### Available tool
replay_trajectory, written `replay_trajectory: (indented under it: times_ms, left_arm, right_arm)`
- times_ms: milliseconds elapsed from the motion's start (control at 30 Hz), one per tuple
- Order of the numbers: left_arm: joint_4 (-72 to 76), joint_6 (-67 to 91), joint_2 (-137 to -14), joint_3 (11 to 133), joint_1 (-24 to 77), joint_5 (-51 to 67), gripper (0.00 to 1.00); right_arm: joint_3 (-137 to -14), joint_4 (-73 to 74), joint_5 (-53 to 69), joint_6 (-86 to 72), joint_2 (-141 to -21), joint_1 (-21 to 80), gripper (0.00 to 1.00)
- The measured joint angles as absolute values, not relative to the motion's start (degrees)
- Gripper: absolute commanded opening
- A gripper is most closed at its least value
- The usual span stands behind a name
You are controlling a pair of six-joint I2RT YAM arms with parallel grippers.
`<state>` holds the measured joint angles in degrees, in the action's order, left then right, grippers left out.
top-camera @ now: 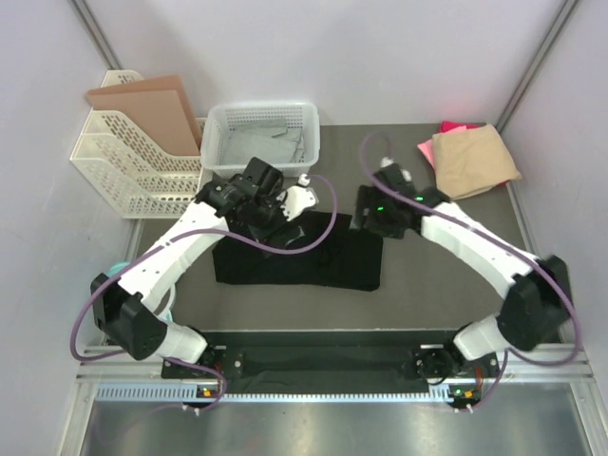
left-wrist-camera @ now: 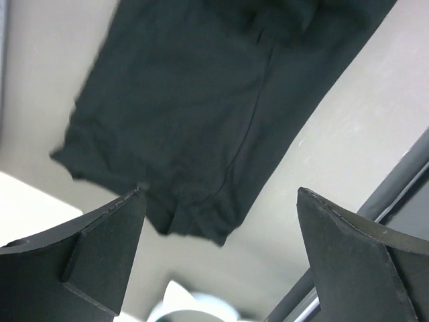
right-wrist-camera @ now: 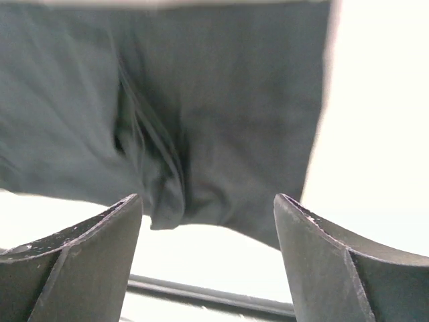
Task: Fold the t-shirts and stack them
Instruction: Fold the folded rectangular tshirt in 1/3 of the way
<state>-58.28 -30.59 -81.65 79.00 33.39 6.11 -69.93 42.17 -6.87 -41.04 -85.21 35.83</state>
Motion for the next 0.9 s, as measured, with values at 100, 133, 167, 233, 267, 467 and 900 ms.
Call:
replay_trajectory:
  times_ms: [100,133,167,233,267,467,900]
  left_arm:
    - [-57.5,-28.2,-82.9,82.0,36.4,7.4,0.99]
    - [-57.0,-27.6,-83.5,82.6,37.5,7.7,0.99]
    - [-56.8,-26.9,-84.1,83.1,38.9,8.0,0.99]
    - [-56.4,-25.9,-85.7,83.7,41.9,8.8,0.99]
    - [-56.2,-25.3,-86.7,84.0,43.6,9.5,0.99]
    - [-54.0,-23.3,-92.1,85.7,51.0,11.0,0.99]
    - [-44.2,-22.4,-103.7,87.0,55.3,11.7,0.99]
  right_arm:
    - [-64.5,37.6,-2.7,-41.6,-79.0,27.5,0.7]
    - [-62.8,36.6,-1.2,-41.8,-78.5,25.2,0.66]
    - [-61.6,35.7,0.4,-42.0,-79.4,23.8,0.59]
    - [-60.6,34.4,3.9,-42.0,-83.5,23.2,0.38]
    - [-60.6,33.8,5.8,-41.8,-86.4,23.2,0.31]
    - [-60.8,32.3,12.9,-41.1,-94.4,22.9,0.17]
    - [-63.1,27.3,20.7,-39.7,-102.5,18.3,0.0]
